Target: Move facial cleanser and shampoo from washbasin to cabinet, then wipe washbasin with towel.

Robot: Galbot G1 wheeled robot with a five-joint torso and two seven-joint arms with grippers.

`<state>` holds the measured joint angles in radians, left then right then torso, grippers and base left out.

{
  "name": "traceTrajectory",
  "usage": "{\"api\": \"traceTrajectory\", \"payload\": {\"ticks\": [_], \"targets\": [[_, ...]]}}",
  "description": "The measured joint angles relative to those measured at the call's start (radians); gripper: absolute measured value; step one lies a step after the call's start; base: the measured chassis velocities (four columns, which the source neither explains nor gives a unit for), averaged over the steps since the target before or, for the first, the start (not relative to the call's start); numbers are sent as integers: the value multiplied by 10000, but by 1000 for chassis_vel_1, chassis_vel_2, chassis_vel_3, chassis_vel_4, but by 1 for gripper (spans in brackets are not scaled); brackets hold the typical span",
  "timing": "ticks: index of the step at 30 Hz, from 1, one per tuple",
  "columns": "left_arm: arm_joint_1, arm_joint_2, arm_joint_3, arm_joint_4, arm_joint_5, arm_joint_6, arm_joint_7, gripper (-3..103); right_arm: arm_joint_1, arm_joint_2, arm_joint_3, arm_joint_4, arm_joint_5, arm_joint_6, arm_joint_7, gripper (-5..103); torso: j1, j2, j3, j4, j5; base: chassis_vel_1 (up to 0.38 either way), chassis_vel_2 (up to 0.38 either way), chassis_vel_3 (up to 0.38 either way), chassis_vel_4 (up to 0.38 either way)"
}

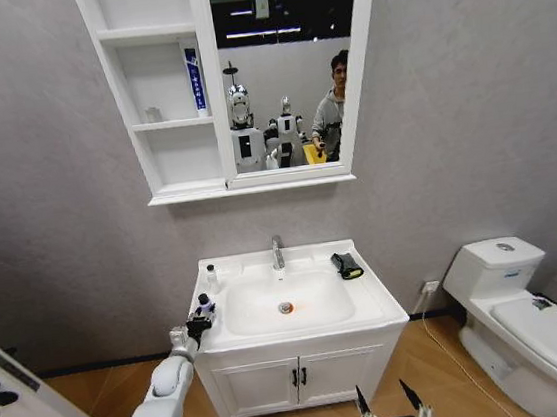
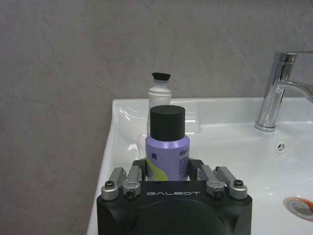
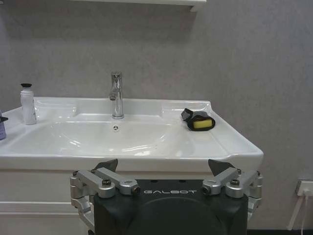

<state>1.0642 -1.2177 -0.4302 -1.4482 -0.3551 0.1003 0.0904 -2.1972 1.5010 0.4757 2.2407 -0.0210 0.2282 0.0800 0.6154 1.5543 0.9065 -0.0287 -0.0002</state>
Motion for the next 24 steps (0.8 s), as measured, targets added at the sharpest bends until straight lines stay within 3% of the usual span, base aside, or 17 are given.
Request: {"api": "traceTrajectory", "payload": {"ticks": [4,6,7,9,11,13,14,15,16,17,18,20,22,24], "targets": [[200,263,-50,-636,8,255,-180,43,31,-40,-27,0,-11,-66,-7,100,0,0,0,0,-1,0,0,0,0],[325,894,-117,-1879,-404,718,-428,43,158,-67,-81,-58,-18,-93,-3,100,0,0,0,2,0,0,0,0,0],[325,894,-117,-1879,-404,718,-428,43,158,-67,-81,-58,-18,-93,-3,100,0,0,0,2,0,0,0,0,0],[247,1615,-177,-3270,-1246,1336,-715,43,274,-70,-163,-168,-31,-91,-2,100,0,0,0,3,2,0,0,0,0],[106,1939,-177,-3802,-1647,1629,-875,43,329,-60,-196,-227,-59,-68,-2,100,0,1,0,2,1,0,0,0,0],[-544,2772,-86,-4784,-2912,2642,-1549,43,474,0,-283,-352,-99,21,-5,100,-1,1,-1,-1,3,0,0,0,0],[-544,2772,-86,-4784,-2912,2642,-1549,43,474,0,-283,-352,-99,21,-5,100,-1,1,-1,-1,3,0,0,0,0],[-1012,3191,18,-5066,-3583,3248,-1987,43,523,23,-313,-390,-110,63,-7,100,-1,1,0,0,-3,0,0,0,0],[-1012,3191,18,-5066,-3583,3248,-1987,43,523,23,-313,-390,-110,63,-7,100,-1,1,0,0,-3,0,0,0,0],[-1913,3786,246,-5323,-4437,4045,-2549,43,580,37,-362,-426,-129,103,-17,100,0,1,0,0,0,0,0,0,0],[-2461,4103,421,-5356,-4802,4357,-2778,43,607,41,-371,-436,-132,123,-18,100,0,1,0,-2,2,0,0,0,0],[-3772,4733,926,-5258,-5473,4868,-3201,43,670,35,-383,-452,-133,157,-24,100,0,1,1,-2,1,0,0,0,0],[-4252,4933,1153,-5164,-5724,5004,-3351,43,697,27,-380,-457,-130,165,-24,100,0,1,0,-3,3,0,0,0,0],[-5733,5391,1976,-4801,-6647,5330,-3806,43,769,-5,-369,-471,-115,182,-25,100,0,0,1,3,-3,0,0,0,0]]}}
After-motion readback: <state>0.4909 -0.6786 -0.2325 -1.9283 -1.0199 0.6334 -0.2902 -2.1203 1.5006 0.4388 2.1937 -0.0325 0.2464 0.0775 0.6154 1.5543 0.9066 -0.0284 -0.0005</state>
